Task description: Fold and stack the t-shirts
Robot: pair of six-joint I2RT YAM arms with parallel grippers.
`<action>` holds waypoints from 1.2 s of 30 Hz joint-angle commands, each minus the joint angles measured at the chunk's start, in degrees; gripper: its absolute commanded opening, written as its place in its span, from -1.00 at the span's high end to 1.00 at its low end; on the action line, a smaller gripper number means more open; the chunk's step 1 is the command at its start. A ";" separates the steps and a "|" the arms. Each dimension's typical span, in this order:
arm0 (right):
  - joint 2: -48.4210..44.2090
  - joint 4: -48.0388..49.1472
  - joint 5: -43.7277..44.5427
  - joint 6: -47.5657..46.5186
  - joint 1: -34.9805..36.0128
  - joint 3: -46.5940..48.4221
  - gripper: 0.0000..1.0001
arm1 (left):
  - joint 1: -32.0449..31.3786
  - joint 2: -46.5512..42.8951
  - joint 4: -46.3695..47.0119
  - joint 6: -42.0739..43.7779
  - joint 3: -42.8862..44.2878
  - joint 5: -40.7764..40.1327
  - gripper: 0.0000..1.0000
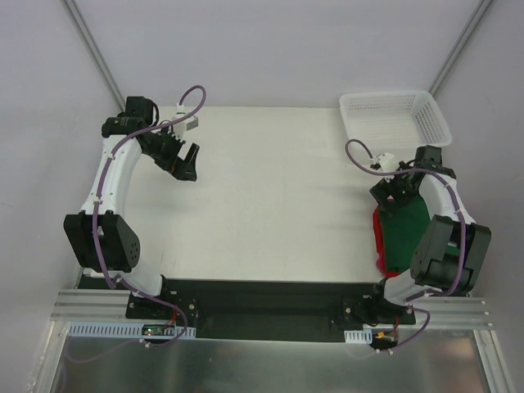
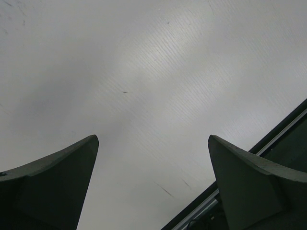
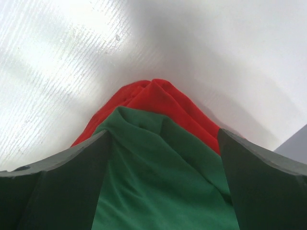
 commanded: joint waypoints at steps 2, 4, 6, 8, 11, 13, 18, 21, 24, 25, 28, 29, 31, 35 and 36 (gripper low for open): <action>0.84 3.86 0.29 0.64 1.01 -1.33 -0.93 | -0.27 -1.75 -0.71 0.77 -0.36 -0.78 -0.99; 0.49 3.68 0.64 0.81 1.01 -0.98 -0.93 | -0.36 -1.75 -0.80 0.77 -0.28 -0.79 -0.98; -0.74 3.16 0.91 0.90 1.01 -0.19 -0.93 | -0.36 -1.75 -0.71 0.85 -0.36 -0.70 -0.99; -1.70 1.84 0.82 0.99 0.92 0.51 -0.93 | -0.36 -1.75 -0.71 0.77 -0.27 -0.52 -0.99; -4.07 0.78 1.43 2.04 0.92 2.01 -0.93 | -0.36 -1.66 -0.71 0.77 -0.19 -0.09 -0.99; -6.45 -0.18 1.35 3.44 0.75 4.10 -0.93 | -0.27 -1.57 -0.71 0.68 -0.10 0.00 -0.99; -11.63 -4.30 0.47 3.19 -0.30 9.03 -0.93 | -0.36 -1.66 -0.63 0.77 -0.19 0.53 -0.98; -13.13 -13.86 -0.50 1.00 -2.15 11.50 -0.93 | -0.36 -1.75 -0.71 0.85 -0.19 0.71 -0.99; -13.66 -20.11 0.29 -1.38 -5.22 11.41 -0.93 | -0.27 -2.10 -0.71 1.03 -0.27 0.62 -0.98; -13.75 -21.36 0.38 -1.73 -7.58 10.98 -0.93 | -0.36 -2.19 -0.63 1.03 -0.27 0.62 -0.99; -13.31 -23.91 0.55 -0.95 -12.69 8.87 -0.93 | -0.27 -2.28 -0.63 1.12 -0.54 0.80 -0.99; -12.79 -24.35 0.73 -0.42 -13.92 8.26 -0.93 | -0.36 -2.28 -0.71 1.03 -0.54 1.06 -0.98; -12.08 -25.41 1.00 1.68 -17.35 6.85 -0.93 | -0.36 -2.28 -0.63 1.03 -0.45 1.23 -0.99; -10.50 -26.73 2.75 4.50 -21.66 5.44 -0.93 | -0.36 -2.28 -0.71 1.12 0.43 1.15 -0.99; -10.15 -27.08 3.02 4.77 -23.32 5.26 -0.93 | -0.36 -2.28 -0.71 1.03 0.69 1.24 -0.99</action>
